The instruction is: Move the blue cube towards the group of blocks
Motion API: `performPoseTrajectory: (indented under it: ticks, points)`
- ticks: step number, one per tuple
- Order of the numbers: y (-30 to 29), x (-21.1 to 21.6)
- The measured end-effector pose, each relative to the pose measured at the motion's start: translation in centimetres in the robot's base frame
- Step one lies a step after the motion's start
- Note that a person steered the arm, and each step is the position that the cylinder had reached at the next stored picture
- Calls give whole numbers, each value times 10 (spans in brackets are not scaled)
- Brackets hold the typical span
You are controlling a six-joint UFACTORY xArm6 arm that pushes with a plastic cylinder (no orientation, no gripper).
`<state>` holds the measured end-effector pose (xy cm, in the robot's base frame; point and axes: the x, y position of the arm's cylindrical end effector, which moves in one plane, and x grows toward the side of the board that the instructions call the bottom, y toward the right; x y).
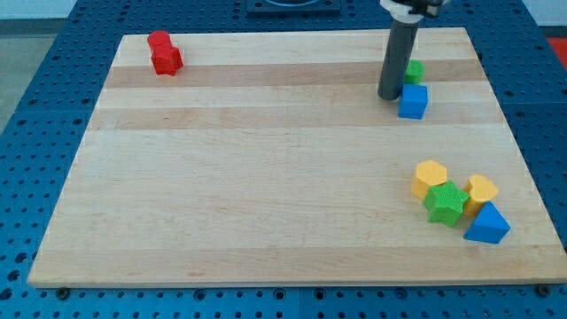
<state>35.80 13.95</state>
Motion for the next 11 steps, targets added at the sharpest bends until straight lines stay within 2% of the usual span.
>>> performPoseTrajectory:
  ticks: [1, 3, 6, 10, 11]
  points:
    - [0, 12]
    - [0, -29]
    - [25, -26]
    - [25, 85]
    - [25, 100]
